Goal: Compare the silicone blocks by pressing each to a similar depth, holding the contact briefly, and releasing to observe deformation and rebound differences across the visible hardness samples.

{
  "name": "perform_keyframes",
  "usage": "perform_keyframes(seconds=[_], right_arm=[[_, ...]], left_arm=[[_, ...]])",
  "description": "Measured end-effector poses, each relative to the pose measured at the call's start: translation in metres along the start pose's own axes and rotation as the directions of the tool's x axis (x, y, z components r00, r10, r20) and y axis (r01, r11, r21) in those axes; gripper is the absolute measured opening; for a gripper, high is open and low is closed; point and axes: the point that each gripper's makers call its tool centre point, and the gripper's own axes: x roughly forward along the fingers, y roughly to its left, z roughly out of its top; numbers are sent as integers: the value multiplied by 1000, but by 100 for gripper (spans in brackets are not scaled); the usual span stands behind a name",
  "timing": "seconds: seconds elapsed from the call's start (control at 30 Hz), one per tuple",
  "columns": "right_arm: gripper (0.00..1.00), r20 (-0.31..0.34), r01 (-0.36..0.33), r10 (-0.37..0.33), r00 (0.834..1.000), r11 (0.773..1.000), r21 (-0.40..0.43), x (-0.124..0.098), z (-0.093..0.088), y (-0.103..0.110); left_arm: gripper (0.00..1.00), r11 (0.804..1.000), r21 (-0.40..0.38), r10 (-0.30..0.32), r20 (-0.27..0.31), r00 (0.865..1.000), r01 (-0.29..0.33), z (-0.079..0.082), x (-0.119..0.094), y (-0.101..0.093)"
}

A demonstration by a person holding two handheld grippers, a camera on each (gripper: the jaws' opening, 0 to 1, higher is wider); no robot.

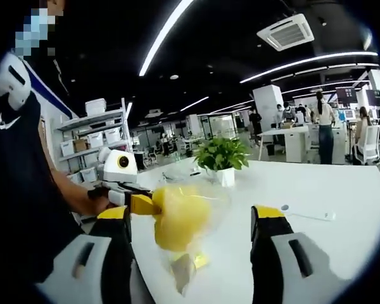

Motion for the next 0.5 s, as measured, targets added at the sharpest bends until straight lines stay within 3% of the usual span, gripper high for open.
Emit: perform_keyframes(seconds=[0.23,0.4,0.5], right_arm=[[55,-29,-50,51,998,998,31,12,-7,14],[42,-28,-63,65,998,996,68,13,-11,14],[40,-34,-67,70,997,995,77,13,-13,16]], left_arm=[[0,1000,-2,-2,2,1000,2,-1,-2,-5],[0,1000,1,-4,-6,1000,4,-5,0,-9],[0,1000,1,-9,-3,1000,9,-4,0,-12]])
